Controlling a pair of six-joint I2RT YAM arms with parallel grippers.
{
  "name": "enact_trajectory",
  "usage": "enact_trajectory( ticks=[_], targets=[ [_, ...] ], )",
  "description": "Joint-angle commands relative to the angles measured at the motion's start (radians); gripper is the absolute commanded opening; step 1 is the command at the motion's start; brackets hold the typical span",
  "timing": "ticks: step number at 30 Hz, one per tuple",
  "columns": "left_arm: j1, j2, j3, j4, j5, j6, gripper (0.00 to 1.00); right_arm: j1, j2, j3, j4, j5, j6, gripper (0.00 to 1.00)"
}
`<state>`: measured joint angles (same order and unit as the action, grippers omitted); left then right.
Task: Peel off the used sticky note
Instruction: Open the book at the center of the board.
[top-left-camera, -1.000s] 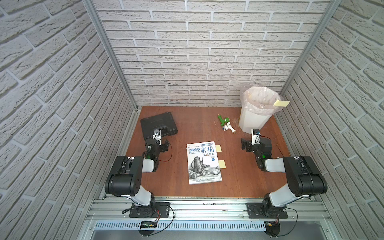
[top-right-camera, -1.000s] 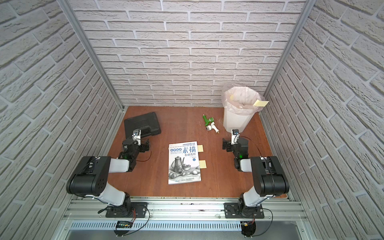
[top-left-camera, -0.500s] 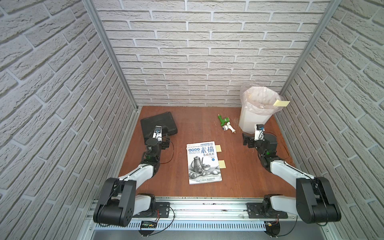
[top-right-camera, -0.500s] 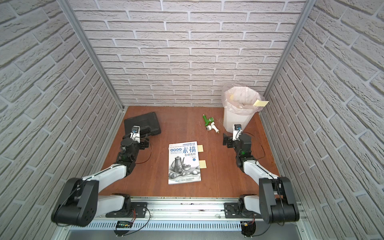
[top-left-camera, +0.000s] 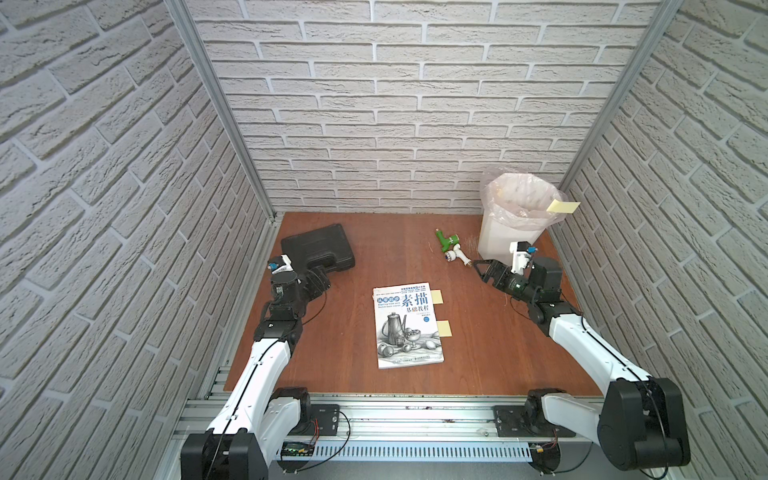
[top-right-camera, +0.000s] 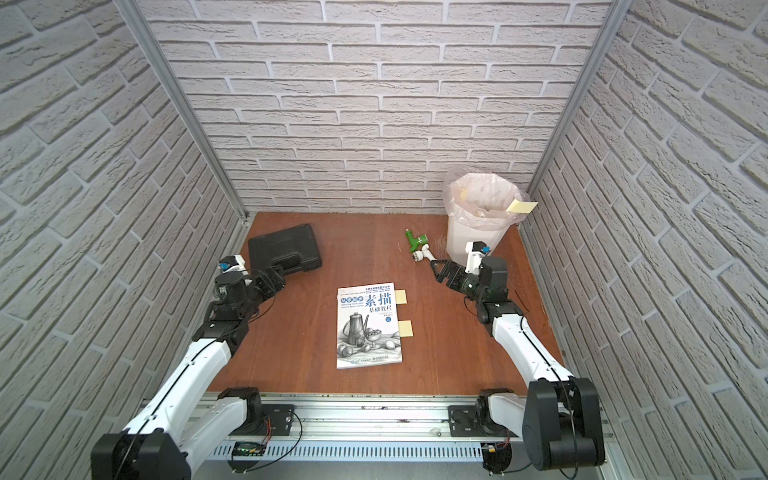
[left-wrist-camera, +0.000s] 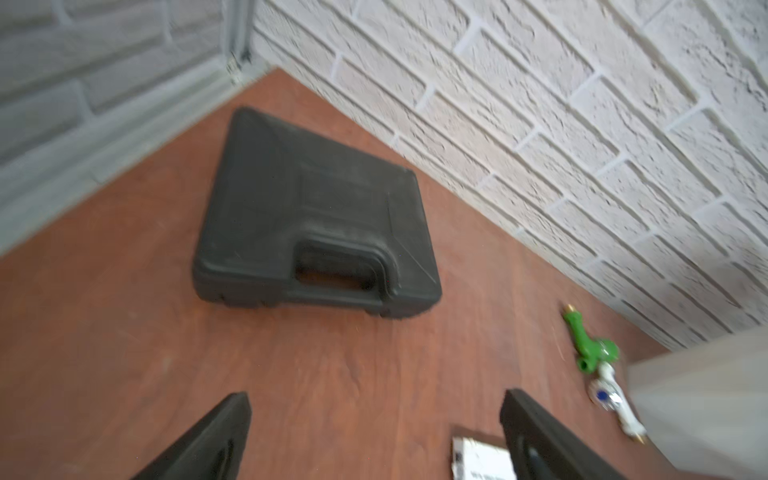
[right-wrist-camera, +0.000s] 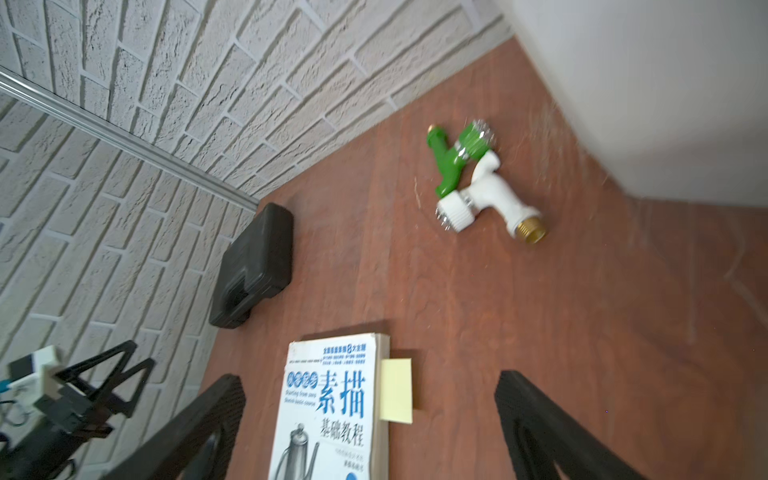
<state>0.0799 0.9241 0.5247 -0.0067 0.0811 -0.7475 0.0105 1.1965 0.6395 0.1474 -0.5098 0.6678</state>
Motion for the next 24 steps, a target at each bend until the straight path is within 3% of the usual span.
enact_trajectory(
  ticks=[1,6,16,24],
  targets=[
    [-0.016,-0.009,-0.031,-0.061,0.186,-0.087,0.98,0.048,0.026,-0.012,0.031,-0.1,0.066,0.99],
    [-0.097,0.005,-0.052,-0.085,0.23,-0.077,0.98,0.143,0.106,0.004,0.016,-0.059,0.057,1.0],
    [-0.308,0.144,-0.017,-0.105,0.198,-0.016,0.98,0.305,0.351,0.118,0.065,-0.051,0.074,0.97],
    [-0.36,0.228,-0.03,-0.084,0.218,-0.001,0.98,0.368,0.487,0.235,0.023,-0.02,0.053,0.97]
  ],
)
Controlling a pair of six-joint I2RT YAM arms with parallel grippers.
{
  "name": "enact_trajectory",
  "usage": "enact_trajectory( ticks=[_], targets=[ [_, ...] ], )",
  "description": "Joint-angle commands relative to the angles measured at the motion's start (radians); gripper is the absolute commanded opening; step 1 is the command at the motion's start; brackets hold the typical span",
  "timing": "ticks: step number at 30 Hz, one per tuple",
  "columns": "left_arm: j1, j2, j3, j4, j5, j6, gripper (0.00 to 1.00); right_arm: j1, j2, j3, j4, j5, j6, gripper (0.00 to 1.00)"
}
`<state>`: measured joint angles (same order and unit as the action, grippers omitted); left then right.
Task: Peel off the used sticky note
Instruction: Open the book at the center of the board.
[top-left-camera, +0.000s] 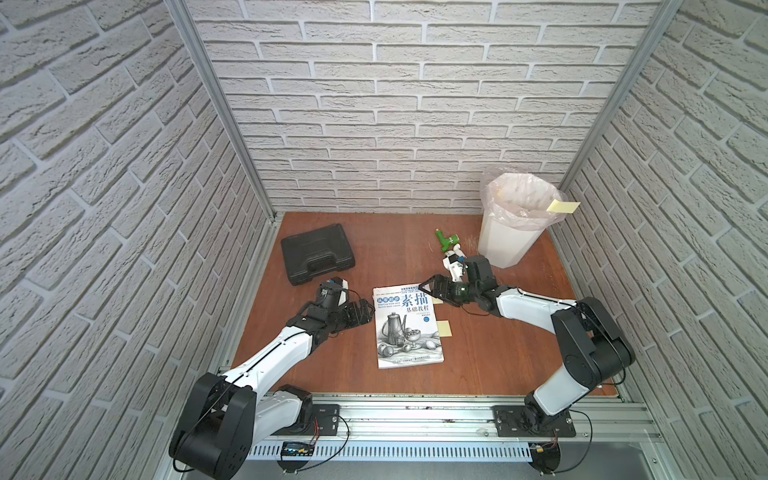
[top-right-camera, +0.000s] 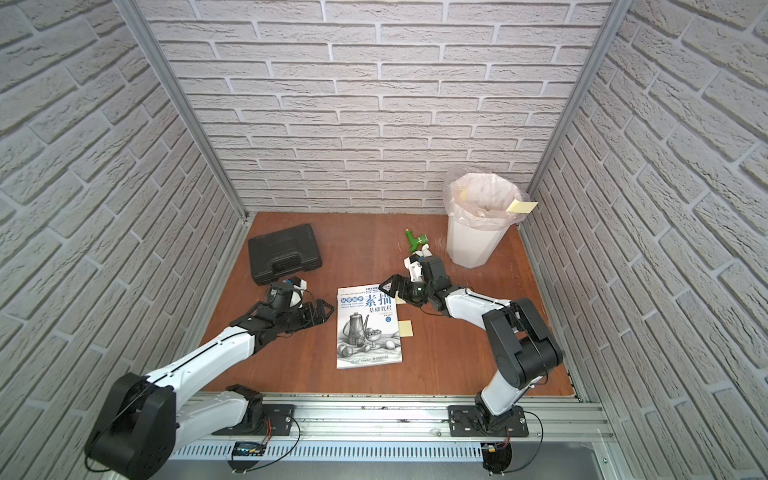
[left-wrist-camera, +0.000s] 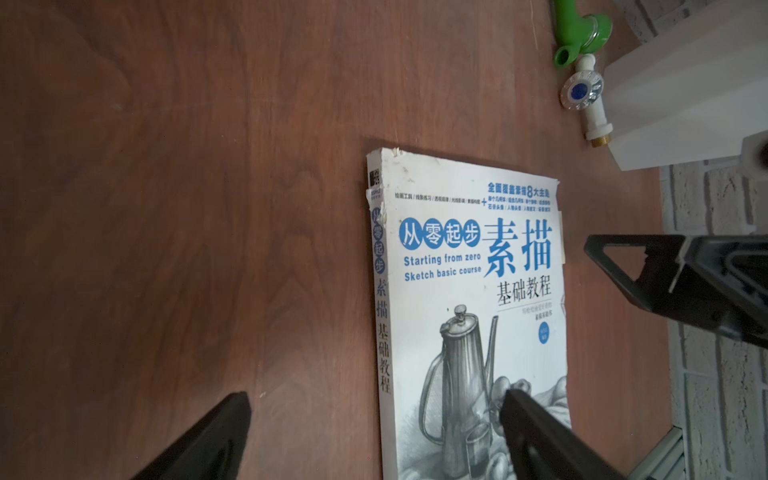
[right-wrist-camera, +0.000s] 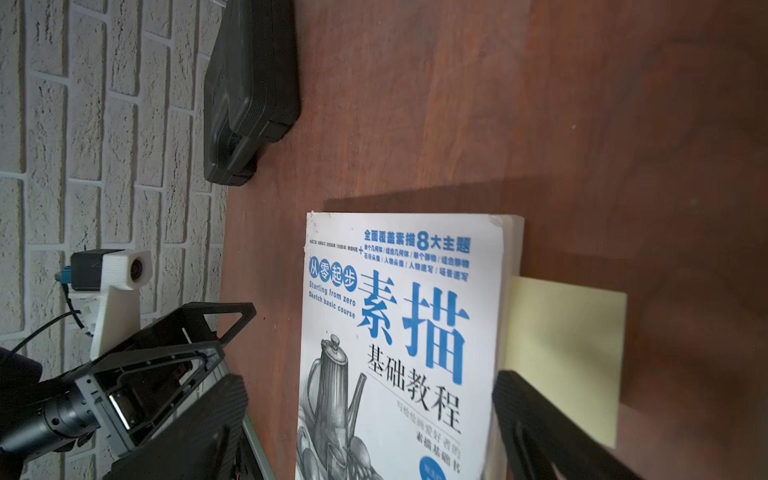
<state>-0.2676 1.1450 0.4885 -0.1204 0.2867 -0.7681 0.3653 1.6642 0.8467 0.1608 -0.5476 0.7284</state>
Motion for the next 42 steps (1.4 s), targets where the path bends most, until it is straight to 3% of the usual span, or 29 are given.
enact_trajectory(
  ticks=[1,16,27,42],
  targets=[
    [-0.016,0.009,0.0,0.037,0.014,0.018,0.98,0.015,0.029,0.035,0.002,0.025,-0.011,0.97],
    [-0.049,0.097,-0.094,0.151,0.044,-0.008,0.98,0.039,0.11,0.078,-0.023,0.016,-0.034,0.97],
    [-0.087,0.187,-0.099,0.203,0.045,-0.008,0.98,0.037,0.067,0.084,-0.119,0.132,-0.093,0.98],
    [-0.096,0.219,-0.105,0.222,0.042,-0.009,0.98,0.065,0.059,0.105,-0.103,0.074,-0.072,0.98]
  ],
)
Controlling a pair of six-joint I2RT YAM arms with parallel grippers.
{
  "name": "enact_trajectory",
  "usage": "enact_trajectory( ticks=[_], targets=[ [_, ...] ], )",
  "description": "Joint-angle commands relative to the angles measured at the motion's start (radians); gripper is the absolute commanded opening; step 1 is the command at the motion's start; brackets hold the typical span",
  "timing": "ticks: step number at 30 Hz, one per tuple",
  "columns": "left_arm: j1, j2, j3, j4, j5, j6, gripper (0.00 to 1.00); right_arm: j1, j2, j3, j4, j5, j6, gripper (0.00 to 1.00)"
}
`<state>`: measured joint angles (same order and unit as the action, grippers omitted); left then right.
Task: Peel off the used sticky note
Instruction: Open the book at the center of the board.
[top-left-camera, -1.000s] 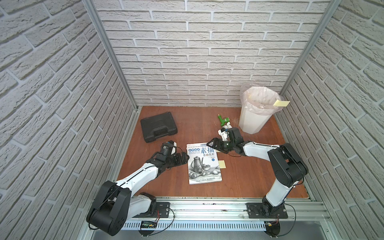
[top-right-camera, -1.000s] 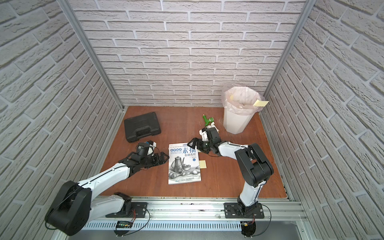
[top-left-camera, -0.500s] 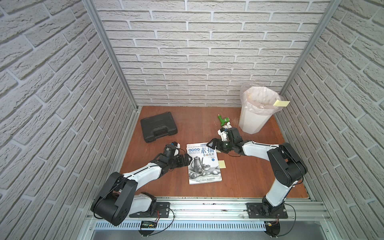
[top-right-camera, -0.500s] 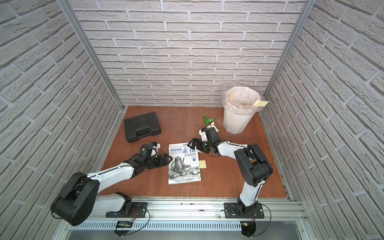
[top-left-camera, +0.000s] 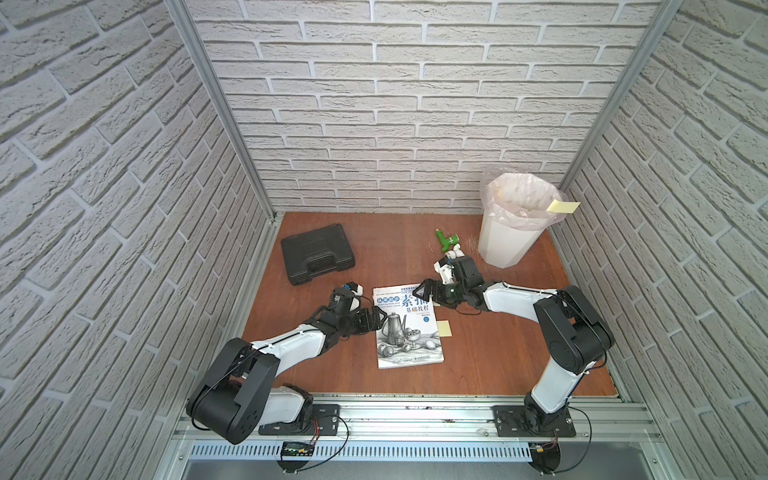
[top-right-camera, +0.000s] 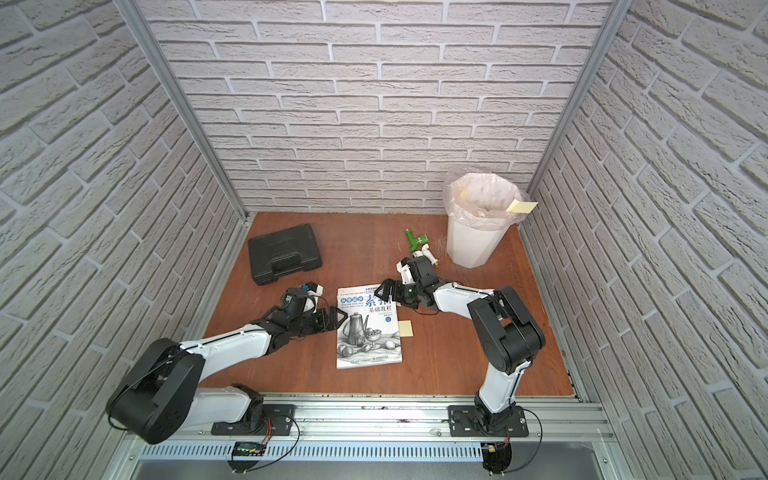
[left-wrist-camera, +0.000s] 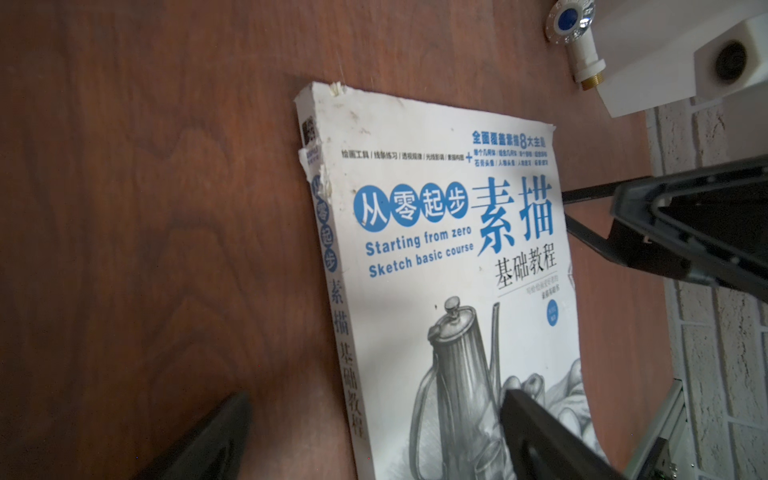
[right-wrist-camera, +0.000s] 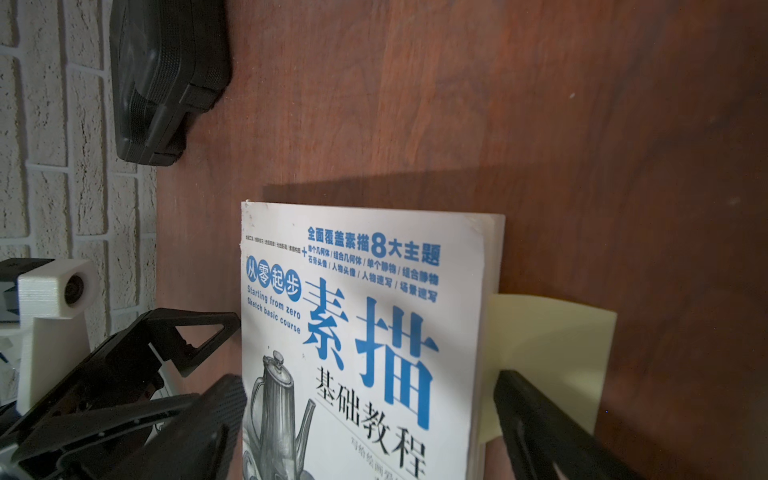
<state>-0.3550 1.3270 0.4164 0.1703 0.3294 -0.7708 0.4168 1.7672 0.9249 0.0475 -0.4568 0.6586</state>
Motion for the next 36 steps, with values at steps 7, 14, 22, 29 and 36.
enact_trajectory(
  ticks=[7,14,22,29,36],
  targets=[
    [-0.013,0.053,-0.033,-0.057,0.001,-0.008,0.98,0.036,-0.079,0.042,-0.031,0.007,-0.014,0.98],
    [-0.015,0.065,-0.034,-0.043,0.005,-0.012,0.98,0.067,-0.113,0.064,-0.08,0.022,-0.022,0.98],
    [-0.013,-0.022,-0.025,-0.098,0.023,-0.011,0.98,0.098,-0.157,0.05,-0.024,-0.029,0.057,0.97],
    [0.015,-0.212,0.006,-0.25,0.028,0.019,0.98,0.148,-0.182,0.046,0.017,-0.048,0.14,0.96],
    [0.096,-0.372,0.013,-0.347,0.107,0.039,0.98,0.233,-0.201,0.081,-0.024,0.04,0.167,0.97]
  ],
)
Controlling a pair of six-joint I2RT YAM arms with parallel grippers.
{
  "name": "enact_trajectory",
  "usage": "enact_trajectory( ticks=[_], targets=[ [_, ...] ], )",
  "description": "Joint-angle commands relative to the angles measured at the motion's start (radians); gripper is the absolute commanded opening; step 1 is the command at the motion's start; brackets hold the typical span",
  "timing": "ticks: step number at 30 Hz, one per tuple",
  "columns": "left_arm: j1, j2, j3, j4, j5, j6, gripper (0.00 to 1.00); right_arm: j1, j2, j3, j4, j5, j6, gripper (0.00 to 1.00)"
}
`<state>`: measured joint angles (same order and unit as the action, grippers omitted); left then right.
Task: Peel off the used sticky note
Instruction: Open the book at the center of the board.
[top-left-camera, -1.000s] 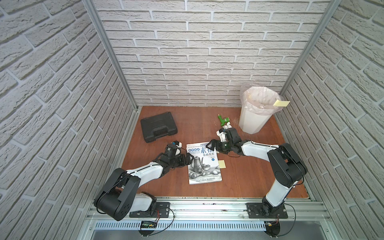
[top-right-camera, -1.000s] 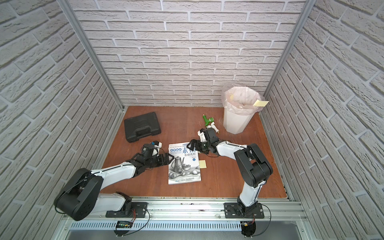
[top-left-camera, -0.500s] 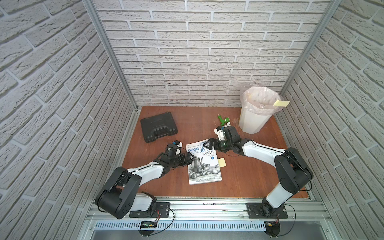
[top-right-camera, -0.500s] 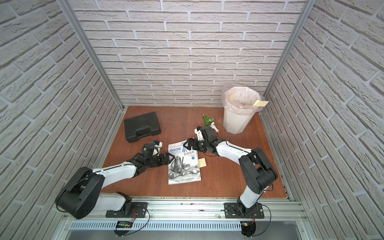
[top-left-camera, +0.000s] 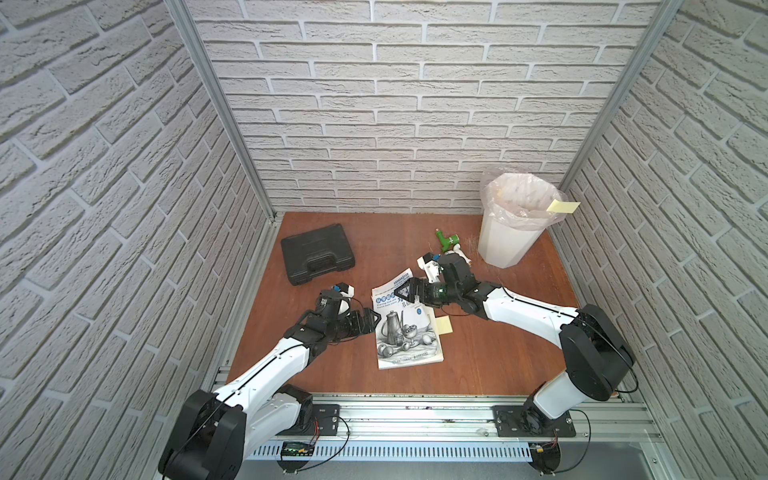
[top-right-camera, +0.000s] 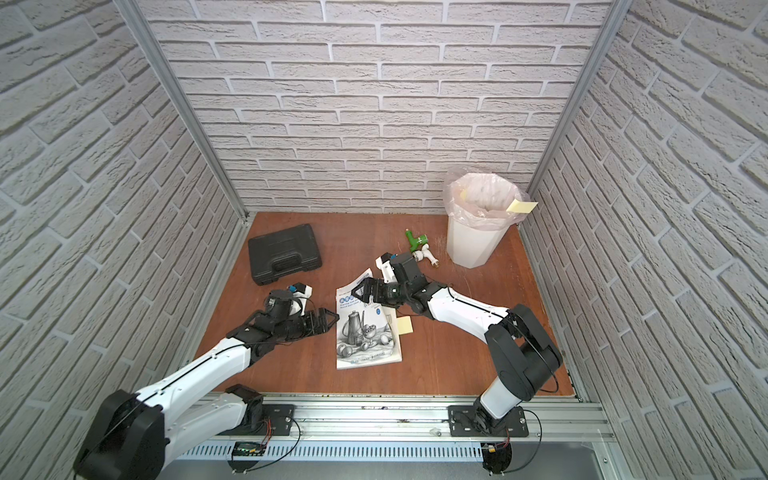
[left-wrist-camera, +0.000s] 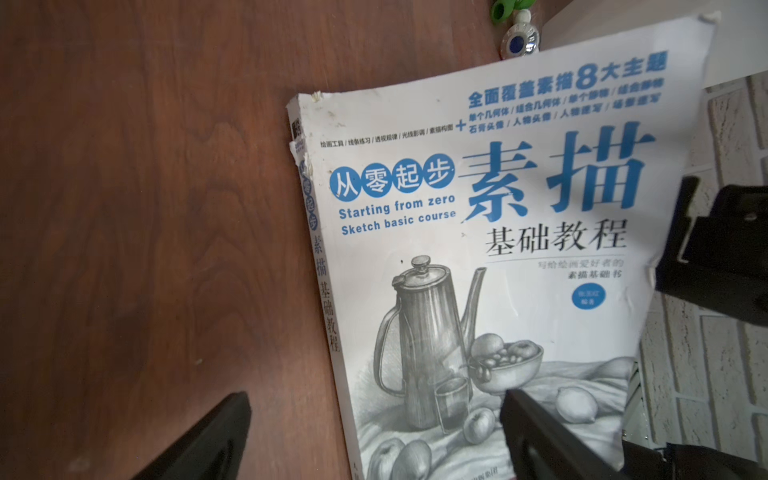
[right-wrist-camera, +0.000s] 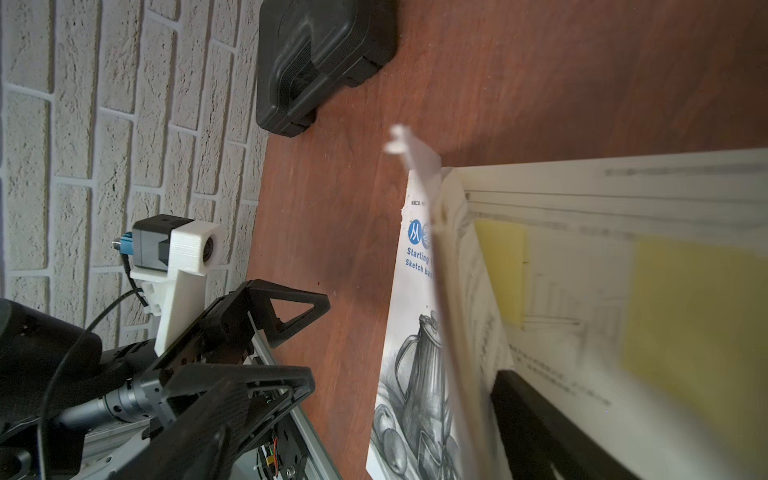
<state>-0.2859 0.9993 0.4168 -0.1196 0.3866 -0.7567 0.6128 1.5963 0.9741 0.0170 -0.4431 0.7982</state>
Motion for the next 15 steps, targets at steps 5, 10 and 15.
enact_trajectory(
  ticks=[5,10,15],
  targets=[
    [0.075,-0.107,0.009,-0.077,0.111,0.023,0.98,0.088,-0.011,0.074,-0.002,0.07,0.051,0.97],
    [0.077,-0.184,0.009,-0.073,0.134,-0.013,0.98,0.124,0.036,0.109,0.034,0.058,0.088,0.97],
    [0.08,-0.36,0.065,-0.211,0.064,-0.042,0.98,0.155,0.097,0.162,0.072,0.022,0.12,0.97]
  ],
)
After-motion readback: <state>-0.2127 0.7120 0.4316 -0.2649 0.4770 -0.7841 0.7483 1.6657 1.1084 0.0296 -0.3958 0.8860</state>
